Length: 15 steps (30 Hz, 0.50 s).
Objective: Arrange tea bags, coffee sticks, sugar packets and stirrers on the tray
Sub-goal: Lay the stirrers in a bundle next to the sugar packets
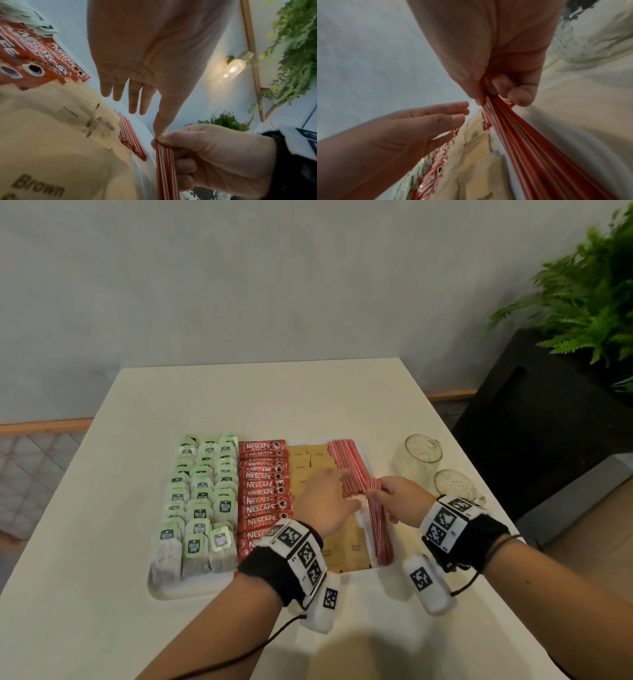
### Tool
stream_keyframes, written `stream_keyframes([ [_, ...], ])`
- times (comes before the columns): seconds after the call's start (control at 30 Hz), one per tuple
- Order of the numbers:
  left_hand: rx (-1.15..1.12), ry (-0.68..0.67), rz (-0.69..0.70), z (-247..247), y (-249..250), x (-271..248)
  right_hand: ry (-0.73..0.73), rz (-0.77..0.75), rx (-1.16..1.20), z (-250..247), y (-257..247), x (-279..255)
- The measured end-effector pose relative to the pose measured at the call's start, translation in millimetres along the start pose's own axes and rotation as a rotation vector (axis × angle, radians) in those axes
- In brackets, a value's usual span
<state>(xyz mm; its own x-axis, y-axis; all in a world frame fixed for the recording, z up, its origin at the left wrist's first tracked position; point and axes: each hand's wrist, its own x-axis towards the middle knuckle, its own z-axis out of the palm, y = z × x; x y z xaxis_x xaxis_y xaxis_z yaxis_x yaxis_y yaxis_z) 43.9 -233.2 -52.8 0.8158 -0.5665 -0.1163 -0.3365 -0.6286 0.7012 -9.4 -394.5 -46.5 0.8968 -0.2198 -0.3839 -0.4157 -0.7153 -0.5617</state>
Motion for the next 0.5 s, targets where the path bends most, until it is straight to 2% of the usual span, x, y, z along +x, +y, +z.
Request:
stream_keyframes([
  [0.1,0.305,-0.123,0.036,11,0,0,-0.020,0.004,-0.051,3,0,3],
  [0.17,0.415,-0.171,0.058,19,1,-4,-0.023,0.011,-0.046,3,-1,5],
  [0.3,0.423,-0.101,0.122,25,2,-7,-0.004,0.003,-0.066,1,-2,5],
  [0.43,0.445,-0.102,0.134,19,9,-13,0.055,0.042,-0.098,0,6,1],
  [0.5,0.465,-0.105,0.130,13,13,-15,0.098,0.011,-0.093,0,11,-5],
])
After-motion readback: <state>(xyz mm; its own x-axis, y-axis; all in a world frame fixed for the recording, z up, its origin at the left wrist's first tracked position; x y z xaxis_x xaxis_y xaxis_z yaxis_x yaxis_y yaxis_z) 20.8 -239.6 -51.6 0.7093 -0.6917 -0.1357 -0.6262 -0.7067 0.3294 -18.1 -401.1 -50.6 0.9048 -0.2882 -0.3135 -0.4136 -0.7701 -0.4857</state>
